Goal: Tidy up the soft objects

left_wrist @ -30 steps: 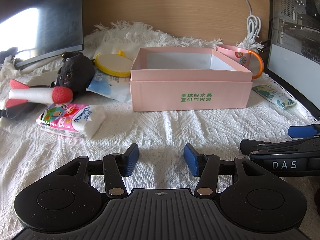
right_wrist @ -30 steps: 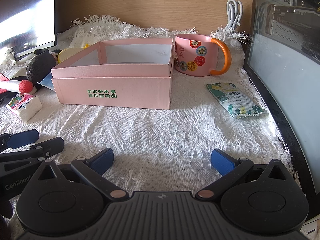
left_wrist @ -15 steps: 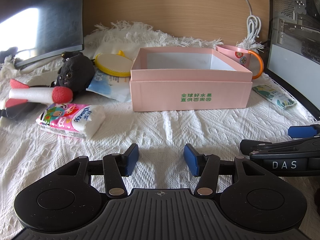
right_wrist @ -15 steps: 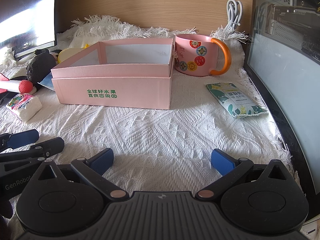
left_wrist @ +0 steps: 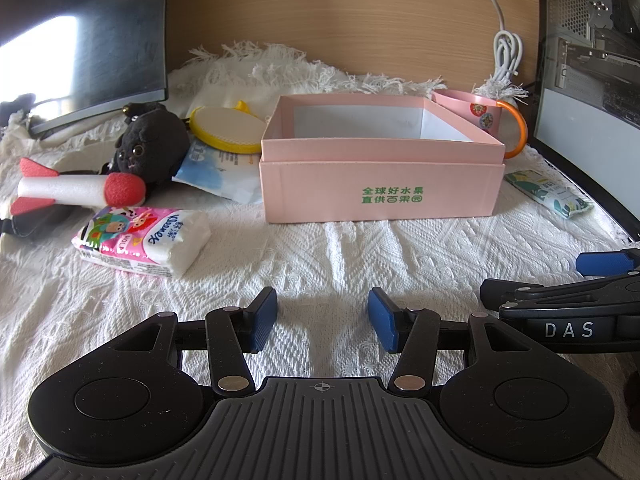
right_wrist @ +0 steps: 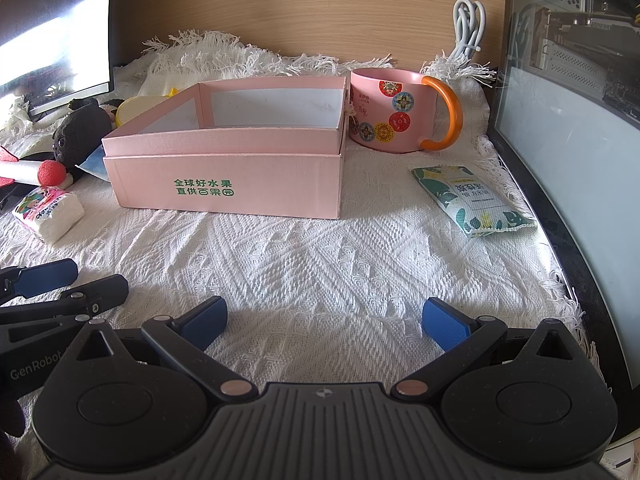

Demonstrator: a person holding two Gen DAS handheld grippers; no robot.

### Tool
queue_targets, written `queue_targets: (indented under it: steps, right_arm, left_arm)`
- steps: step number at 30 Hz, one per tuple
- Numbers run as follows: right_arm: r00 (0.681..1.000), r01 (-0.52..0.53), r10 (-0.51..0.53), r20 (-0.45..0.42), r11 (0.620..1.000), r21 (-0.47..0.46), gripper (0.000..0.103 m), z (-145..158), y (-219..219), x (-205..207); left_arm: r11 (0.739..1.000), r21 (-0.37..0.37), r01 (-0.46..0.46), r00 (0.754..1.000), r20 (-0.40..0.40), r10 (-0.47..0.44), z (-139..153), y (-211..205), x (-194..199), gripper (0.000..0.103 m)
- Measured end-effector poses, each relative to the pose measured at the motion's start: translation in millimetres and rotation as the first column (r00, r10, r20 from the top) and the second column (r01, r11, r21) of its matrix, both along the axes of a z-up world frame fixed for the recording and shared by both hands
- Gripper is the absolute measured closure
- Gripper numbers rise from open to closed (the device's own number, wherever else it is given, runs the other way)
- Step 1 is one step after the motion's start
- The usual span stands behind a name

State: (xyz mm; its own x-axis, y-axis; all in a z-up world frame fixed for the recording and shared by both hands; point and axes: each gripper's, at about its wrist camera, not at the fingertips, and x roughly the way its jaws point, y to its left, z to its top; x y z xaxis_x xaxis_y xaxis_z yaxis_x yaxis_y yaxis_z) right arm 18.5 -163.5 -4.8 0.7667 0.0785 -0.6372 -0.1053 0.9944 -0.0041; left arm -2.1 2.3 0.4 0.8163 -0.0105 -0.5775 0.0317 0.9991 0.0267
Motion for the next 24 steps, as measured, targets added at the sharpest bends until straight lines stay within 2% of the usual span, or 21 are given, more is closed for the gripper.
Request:
queue_targets:
  steps: [11,16,19,22,24]
  right_arm:
    - [1.0,-0.017,0.017,-0.011,1.0,0.0,0.0,0.3,-3.6,3.3]
    - [0.987,-0.084,0.081,-0.137,0.996,-0.011,0.0,9.9,-4.6,15.0]
    - [0.983,-0.09,0.085,-0.164,0.996,-0.024,0.0,11.3,-2.2,14.3]
    - [0.966,-0.128,0.117,-0.229,0.991,-0.033,0.0,15.8,2.3,23.4]
    - [0.958,-0.144,0.129,-0.256,0.989,-0.043,0.004,20.2,8.9,27.5]
  left_arm:
    - [1.0,0.002,0.001,1.0,-0.001,-0.001,0.2,0.2,0.0,0.047]
    - [1.0,0.005,0.026,0.999,-0.025,-0.026,3.2,2.4,3.9,0.048]
    - [0.998,-0.033,0.045,0.998,-0.049,-0.046,8.1,11.9,7.7,0.052]
    - [0.996,-0.077,0.05,0.996,-0.074,-0.056,20.5,31.3,11.0,0.053]
    - [0.993,-0.106,0.048,0.994,-0.088,-0.057,32.1,51.1,13.9,0.053]
